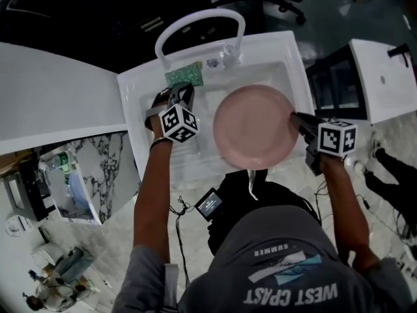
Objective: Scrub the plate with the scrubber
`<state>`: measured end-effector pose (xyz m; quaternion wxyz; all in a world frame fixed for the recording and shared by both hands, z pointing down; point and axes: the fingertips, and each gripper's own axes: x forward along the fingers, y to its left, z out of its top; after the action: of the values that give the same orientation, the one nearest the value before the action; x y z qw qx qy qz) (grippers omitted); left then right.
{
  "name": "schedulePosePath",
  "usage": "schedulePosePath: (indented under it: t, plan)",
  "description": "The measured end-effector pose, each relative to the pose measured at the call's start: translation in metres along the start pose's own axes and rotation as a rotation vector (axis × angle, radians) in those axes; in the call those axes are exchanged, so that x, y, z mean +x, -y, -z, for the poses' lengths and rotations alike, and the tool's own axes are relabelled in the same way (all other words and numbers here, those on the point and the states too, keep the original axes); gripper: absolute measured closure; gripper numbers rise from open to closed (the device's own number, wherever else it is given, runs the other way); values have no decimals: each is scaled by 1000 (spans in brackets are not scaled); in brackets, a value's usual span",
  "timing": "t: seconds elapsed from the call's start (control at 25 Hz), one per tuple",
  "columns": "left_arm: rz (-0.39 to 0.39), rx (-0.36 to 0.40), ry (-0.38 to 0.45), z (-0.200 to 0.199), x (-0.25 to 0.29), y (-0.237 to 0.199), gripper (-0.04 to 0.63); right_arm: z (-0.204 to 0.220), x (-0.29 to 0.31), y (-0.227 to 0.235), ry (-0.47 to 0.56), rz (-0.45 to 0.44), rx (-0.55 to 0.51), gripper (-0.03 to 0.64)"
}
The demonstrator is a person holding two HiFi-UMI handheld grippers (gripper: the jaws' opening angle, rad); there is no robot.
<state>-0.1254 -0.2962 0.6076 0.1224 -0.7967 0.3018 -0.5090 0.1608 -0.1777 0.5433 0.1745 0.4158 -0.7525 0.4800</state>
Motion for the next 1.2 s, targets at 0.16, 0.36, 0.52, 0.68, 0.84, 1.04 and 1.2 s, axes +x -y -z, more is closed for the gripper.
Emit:
schedulePosePath:
  t: [0.16,0.36,0.52,0.68,0.84,1.04,1.2]
  plan:
    - [2,26,-20,12,20,-4,555,2,6,-2,-10,3,4,571]
    - [12,37,-34,25,36,-8,554,9,13,-5,-26,6,13,571]
    - [10,50,-34,29,40,-12,551,14,16,-6,-34,9,13,571]
    - [10,57,-35,33,42,-17,541,19,18,-9,-45,13,10,571]
    - [37,36,-26,33,41,-17,519,22,19,-12,-65,12,3,571]
    - [23,-37,17,31,19,-24,439,21,29,-20,-93,-1,-22,571]
    - [-30,-100,51,38,-21,-30,446,17,48,-37,-135,-40,-56,569]
